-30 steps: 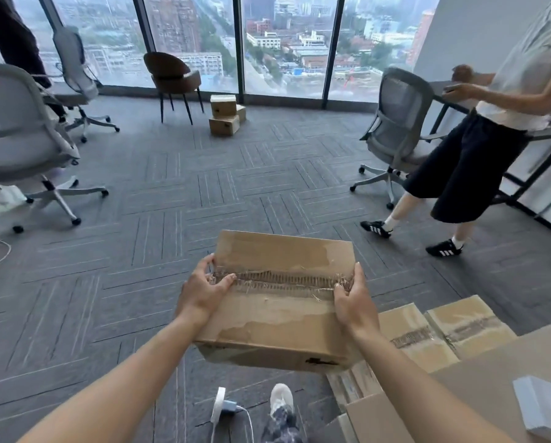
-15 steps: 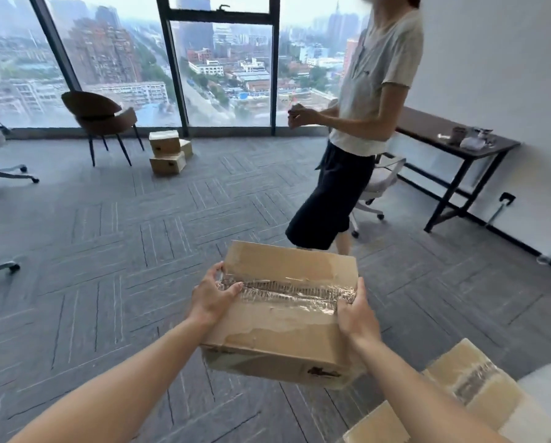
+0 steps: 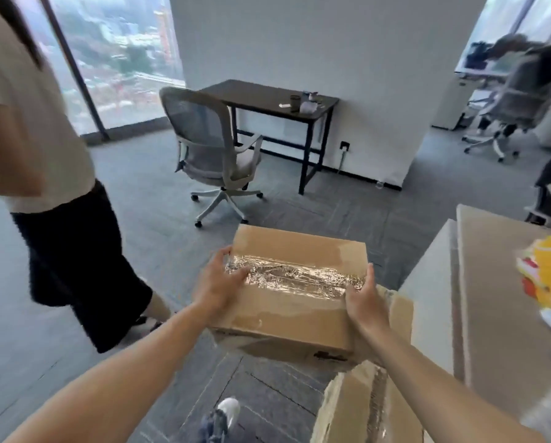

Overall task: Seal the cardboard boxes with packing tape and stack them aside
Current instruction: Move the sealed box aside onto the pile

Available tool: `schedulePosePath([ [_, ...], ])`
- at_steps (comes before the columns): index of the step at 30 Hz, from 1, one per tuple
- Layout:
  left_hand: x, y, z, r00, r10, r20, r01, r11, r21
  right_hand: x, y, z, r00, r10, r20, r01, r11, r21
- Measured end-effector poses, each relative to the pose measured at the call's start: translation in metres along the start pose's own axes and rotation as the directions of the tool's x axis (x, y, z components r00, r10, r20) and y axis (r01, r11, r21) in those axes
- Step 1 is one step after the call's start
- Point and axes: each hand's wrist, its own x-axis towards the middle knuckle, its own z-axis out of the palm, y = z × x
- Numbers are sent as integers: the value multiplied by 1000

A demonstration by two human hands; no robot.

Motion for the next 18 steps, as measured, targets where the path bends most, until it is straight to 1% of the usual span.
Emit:
schedulePosePath([
  [4,61,22,48,984,83,157,-95,993,74,26,15,-12,974,168,-153,-164,986,40],
  [7,103,43,86,940,143,309,-187,975,118,35,25,-16,913,310,-265,-291,951,107],
  [9,125,55,110,901,177,397,-247,960,134,34,32,-16,861,404,-308,-370,914,165],
  [14,157,81,178,752,215,623,-357,928,111,22,56,-12,676,613,-410,-513,790,335],
  [18,154,93,235,584,233,778,-472,877,92,5,82,0,487,763,-425,-562,647,515],
])
